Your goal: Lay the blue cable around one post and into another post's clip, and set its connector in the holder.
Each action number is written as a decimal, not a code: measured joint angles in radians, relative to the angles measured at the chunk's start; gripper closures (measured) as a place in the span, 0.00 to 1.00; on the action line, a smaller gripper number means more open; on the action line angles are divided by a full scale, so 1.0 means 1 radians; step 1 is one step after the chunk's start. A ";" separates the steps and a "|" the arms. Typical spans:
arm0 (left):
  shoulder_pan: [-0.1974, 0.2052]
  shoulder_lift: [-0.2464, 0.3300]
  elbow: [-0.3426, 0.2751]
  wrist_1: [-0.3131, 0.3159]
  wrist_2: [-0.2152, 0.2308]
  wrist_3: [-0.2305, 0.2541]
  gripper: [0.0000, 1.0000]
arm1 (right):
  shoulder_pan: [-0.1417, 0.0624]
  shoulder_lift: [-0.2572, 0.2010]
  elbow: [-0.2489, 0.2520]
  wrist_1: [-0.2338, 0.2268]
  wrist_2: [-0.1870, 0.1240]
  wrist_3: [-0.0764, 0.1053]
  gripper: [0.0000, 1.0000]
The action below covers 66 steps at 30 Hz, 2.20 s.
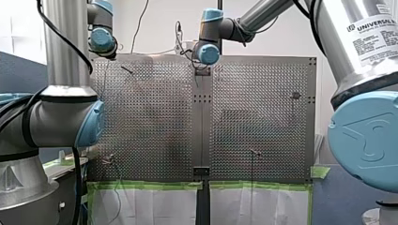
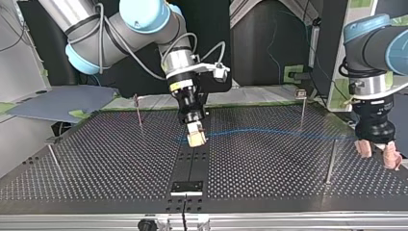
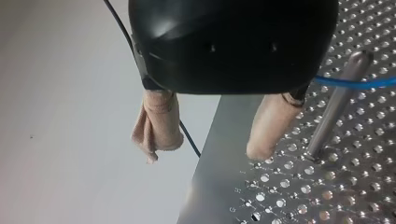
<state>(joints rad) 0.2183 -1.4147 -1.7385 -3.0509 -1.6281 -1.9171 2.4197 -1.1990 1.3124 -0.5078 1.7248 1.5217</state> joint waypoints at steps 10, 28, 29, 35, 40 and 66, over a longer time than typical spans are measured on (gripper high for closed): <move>0.025 -0.057 0.038 0.053 0.081 -0.038 0.00 | 0.001 0.026 -0.069 0.027 0.001 -0.001 1.00; 0.049 -0.219 0.084 0.122 0.100 -0.079 0.00 | -0.008 0.063 -0.095 0.024 0.023 0.000 1.00; 0.050 -0.228 0.084 0.124 0.100 -0.077 0.00 | -0.008 0.064 -0.095 0.024 0.026 0.000 1.00; 0.054 -0.262 0.073 0.148 0.105 -0.084 0.00 | -0.018 0.070 -0.095 0.026 0.063 -0.001 1.00; 0.059 -0.270 0.049 0.186 0.117 -0.114 0.00 | -0.033 0.077 -0.094 0.051 0.104 -0.009 1.00; 0.043 -0.293 0.012 0.203 0.133 -0.141 0.00 | -0.184 0.087 0.105 -0.008 0.331 0.149 1.00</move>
<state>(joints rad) 0.2616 -1.7075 -1.7269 -2.8474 -1.4948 -2.0580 2.2353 -1.1120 1.4175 -0.5154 2.0558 1.6704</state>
